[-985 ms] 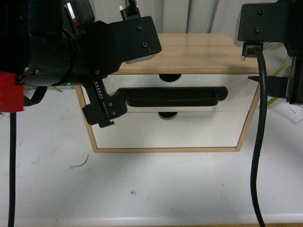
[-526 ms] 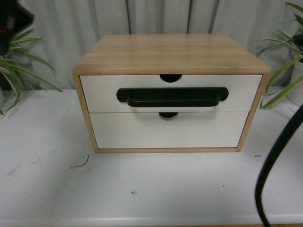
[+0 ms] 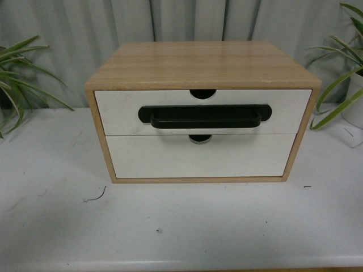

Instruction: Close drawer sideways

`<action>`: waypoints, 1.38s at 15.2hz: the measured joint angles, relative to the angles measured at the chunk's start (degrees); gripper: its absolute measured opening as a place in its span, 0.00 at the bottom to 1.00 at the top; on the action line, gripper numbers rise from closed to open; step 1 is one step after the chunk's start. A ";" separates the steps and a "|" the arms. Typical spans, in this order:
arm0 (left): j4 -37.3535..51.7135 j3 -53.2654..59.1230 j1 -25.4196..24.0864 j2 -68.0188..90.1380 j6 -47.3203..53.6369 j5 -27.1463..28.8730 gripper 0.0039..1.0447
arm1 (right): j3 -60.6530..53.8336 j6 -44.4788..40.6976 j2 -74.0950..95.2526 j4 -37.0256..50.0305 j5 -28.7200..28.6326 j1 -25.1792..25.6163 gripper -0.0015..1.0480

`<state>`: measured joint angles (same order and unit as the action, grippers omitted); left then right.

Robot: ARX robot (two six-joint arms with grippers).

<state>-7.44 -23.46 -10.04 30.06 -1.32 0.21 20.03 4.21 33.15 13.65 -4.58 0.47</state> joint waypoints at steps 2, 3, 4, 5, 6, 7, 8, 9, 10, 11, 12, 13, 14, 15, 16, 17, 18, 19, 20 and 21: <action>13.00 8.63 -4.00 -8.94 0.28 -12.09 0.70 | -5.99 -2.84 -7.76 -3.72 4.61 -0.35 0.54; 13.09 10.82 -3.19 -11.67 0.46 -13.29 0.57 | -8.55 -3.43 -10.95 -4.20 4.52 -0.17 0.42; 13.22 11.96 -1.57 -12.66 0.46 -11.74 0.47 | -10.47 -3.80 -13.77 -3.69 4.68 -0.42 0.29; 13.25 13.40 0.09 -14.08 0.48 -10.47 0.35 | -11.52 -3.85 -14.80 -3.54 4.63 -0.46 0.17; 13.27 14.82 1.77 -15.58 0.48 -8.63 0.21 | -12.72 -3.85 -15.74 -3.76 4.63 -0.46 0.05; 13.03 15.69 3.34 -16.46 0.50 -6.91 0.11 | -13.75 -4.09 -16.83 -4.02 4.61 -0.46 0.02; 8.15 17.07 10.60 -21.38 0.74 -1.20 0.01 | -15.08 -4.11 -18.99 -4.37 4.55 -0.46 0.02; 6.27 18.67 9.97 -26.18 0.74 -0.09 0.01 | -15.98 -4.11 -20.31 -5.03 4.63 -0.46 0.02; 6.99 18.67 9.97 -26.29 0.74 -0.15 0.01 | -16.46 -4.11 -20.79 -5.31 4.55 -0.48 0.02; 6.88 18.93 9.97 -26.40 0.74 -0.17 0.01 | -16.76 -4.11 -21.70 -5.53 4.59 -0.46 0.02; 6.88 19.26 9.97 -26.47 0.74 -0.17 0.01 | -16.92 -4.11 -22.23 -5.77 4.61 -0.46 0.02; 6.88 19.78 10.01 -26.69 0.74 -0.17 0.01 | -16.90 -4.09 -23.58 -8.02 4.61 -0.46 0.02; 6.88 20.11 10.01 -27.02 0.76 -0.15 0.01 | -17.29 -4.11 -27.58 -13.25 4.48 -0.46 0.02; 6.93 20.33 10.01 -27.23 0.74 -0.11 0.01 | -18.01 -4.13 -30.95 -14.38 4.55 -0.46 0.02; 6.99 20.52 10.01 -27.52 0.76 -0.20 0.01 | -18.10 -4.13 -31.91 -13.38 4.55 -0.46 0.02; 7.02 20.72 10.01 -27.80 0.74 -0.15 0.01 | -19.21 -4.11 -32.98 -13.49 4.57 -0.46 0.02; 7.67 21.77 10.01 -28.94 0.76 -0.20 0.01 | -19.26 -4.11 -32.65 -14.40 4.59 -0.46 0.02; 6.56 22.77 10.05 -29.40 0.83 0.07 0.01 | -19.26 -4.17 -33.03 -13.81 4.59 -0.46 0.02; 6.71 22.77 10.05 -29.42 0.87 -0.20 0.01 | -19.28 -4.17 -32.94 -13.68 4.61 -0.46 0.02; 7.50 22.77 10.05 -29.55 0.90 -0.02 0.01 | -19.26 -4.17 -32.94 -13.92 4.61 -0.46 0.02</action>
<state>0.05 -0.69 0.01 0.51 -0.43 0.19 0.78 0.03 0.21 -0.27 0.03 0.01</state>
